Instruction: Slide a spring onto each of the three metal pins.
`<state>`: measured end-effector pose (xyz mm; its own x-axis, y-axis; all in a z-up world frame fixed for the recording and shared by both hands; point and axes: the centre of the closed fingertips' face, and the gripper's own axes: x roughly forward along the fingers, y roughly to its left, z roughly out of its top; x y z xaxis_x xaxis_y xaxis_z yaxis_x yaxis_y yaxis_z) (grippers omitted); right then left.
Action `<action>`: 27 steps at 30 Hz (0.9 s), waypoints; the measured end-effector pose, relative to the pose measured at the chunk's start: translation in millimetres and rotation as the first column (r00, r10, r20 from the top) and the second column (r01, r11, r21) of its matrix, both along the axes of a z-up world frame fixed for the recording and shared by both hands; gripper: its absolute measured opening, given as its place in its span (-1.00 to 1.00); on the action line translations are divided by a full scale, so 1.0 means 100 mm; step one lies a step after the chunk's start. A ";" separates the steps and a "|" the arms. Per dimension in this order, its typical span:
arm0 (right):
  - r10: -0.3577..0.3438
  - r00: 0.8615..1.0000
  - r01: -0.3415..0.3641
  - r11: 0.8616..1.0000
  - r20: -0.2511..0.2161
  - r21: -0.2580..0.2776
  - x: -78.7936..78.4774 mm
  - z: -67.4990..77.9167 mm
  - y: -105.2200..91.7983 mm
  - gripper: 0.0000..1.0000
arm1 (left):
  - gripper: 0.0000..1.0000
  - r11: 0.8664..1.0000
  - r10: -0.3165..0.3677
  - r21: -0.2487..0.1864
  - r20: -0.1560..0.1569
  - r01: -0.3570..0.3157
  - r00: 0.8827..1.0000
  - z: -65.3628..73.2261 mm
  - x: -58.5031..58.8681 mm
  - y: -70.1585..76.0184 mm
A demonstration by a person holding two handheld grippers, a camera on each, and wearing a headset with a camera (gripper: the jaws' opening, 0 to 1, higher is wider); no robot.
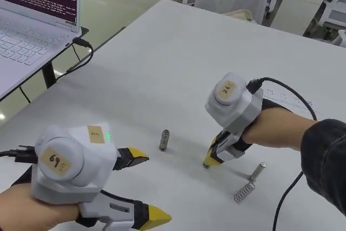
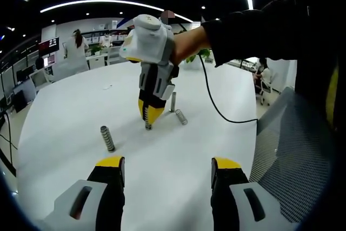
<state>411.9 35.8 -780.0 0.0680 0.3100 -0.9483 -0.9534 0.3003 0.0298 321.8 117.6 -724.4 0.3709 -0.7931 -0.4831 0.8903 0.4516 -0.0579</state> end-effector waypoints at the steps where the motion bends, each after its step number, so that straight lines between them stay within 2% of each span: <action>1: 0.000 1.000 0.000 1.000 0.000 0.001 0.00 0.00 0.00 -0.82 | 0.21 1.000 0.000 0.000 -0.001 0.000 1.000 0.00 0.00 0.00; 18: -0.018 1.000 0.018 1.000 0.024 0.025 0.01 0.05 -0.07 -0.62 | 0.21 1.000 -0.014 0.002 -0.006 0.014 1.000 -0.01 -0.02 -0.05; 27: -0.049 0.997 0.047 0.997 0.051 0.054 0.02 0.19 -0.13 -0.56 | 0.21 0.999 -0.032 0.003 -0.007 0.032 0.999 -0.01 -0.04 -0.12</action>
